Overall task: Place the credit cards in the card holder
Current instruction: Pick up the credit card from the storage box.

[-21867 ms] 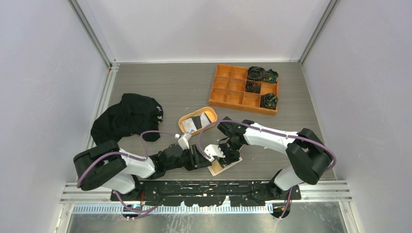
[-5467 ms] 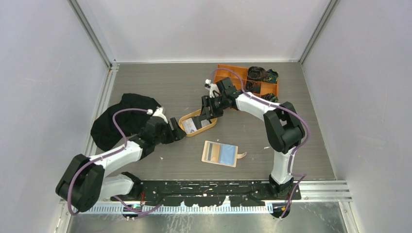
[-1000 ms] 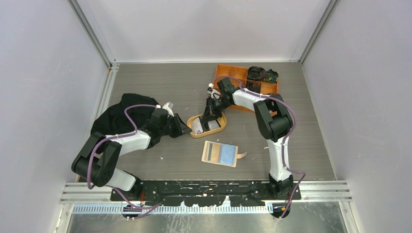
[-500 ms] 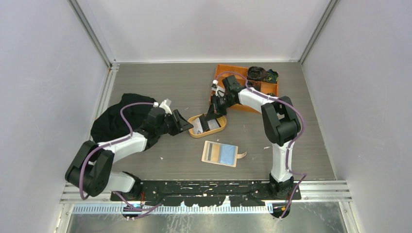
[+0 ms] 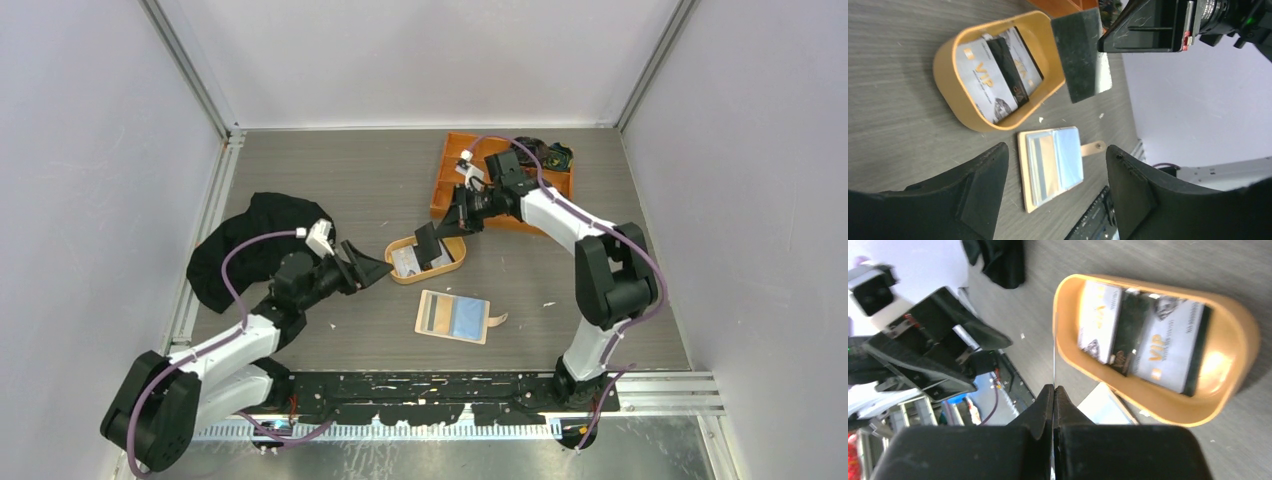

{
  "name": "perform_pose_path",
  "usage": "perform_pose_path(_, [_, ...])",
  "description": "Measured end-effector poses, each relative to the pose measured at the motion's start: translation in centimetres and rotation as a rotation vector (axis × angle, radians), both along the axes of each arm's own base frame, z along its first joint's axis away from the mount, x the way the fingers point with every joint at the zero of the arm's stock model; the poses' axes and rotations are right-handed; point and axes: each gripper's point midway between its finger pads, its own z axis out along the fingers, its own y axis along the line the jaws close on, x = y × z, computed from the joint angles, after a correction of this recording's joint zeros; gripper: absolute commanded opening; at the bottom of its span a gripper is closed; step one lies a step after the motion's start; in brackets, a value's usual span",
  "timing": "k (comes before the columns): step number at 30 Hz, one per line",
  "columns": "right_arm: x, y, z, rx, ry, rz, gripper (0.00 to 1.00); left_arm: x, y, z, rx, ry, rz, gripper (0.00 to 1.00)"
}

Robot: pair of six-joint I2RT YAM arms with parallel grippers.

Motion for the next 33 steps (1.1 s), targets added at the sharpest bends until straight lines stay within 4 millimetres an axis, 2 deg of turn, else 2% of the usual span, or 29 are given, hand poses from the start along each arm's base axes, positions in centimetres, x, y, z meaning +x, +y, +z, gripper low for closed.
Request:
perform_pose_path(5, [-2.1, 0.6, 2.9, 0.14, -0.022, 0.008, 0.01, -2.1, -0.8, -0.1, -0.097, -0.033, -0.044, 0.73])
perform_pose_path(11, [-4.1, 1.4, 5.4, 0.298, -0.054, 0.04, 0.01, -4.0, -3.7, 2.9, -0.202, -0.129, -0.126, 0.69])
perform_pose_path(15, [-5.1, 2.0, 6.6, 0.35, -0.08, 0.073, 0.01, -4.0, -4.8, 3.5, -0.246, -0.146, -0.141, 0.64])
perform_pose_path(22, [-7.0, 3.4, 9.2, 0.424, -0.154, 0.161, 0.01, -2.8, -6.1, 4.0, -0.324, -0.139, -0.143, 0.46])
perform_pose_path(26, [-7.2, 3.6, 9.4, 0.433, -0.168, 0.179, 0.01, -2.6, -7.0, 5.3, -0.37, -0.158, -0.176, 0.39])
perform_pose_path(28, [-7.3, 3.6, 9.4, 0.434, -0.17, 0.183, 0.01, -2.5, -7.1, 6.3, -0.391, -0.185, -0.183, 0.27])
perform_pose_path(30, [-7.4, 3.6, 9.3, 0.433, -0.177, 0.19, 0.01, -2.7, -7.0, 7.2, -0.409, -0.208, -0.189, 0.05])
perform_pose_path(31, [-7.4, 3.6, 9.3, 0.433, -0.179, 0.194, 0.01, -2.8, -6.9, 7.5, -0.414, -0.219, -0.192, 0.01])
perform_pose_path(32, [-7.5, 3.5, 9.3, 0.433, -0.181, 0.199, 0.04, -2.9, -6.9, 8.0, -0.421, -0.231, -0.194, 0.0])
perform_pose_path(33, [-7.7, 3.5, 9.3, 0.434, -0.184, 0.209, 0.15, -3.0, -6.8, 8.2, -0.423, -0.24, -0.198, 0.0])
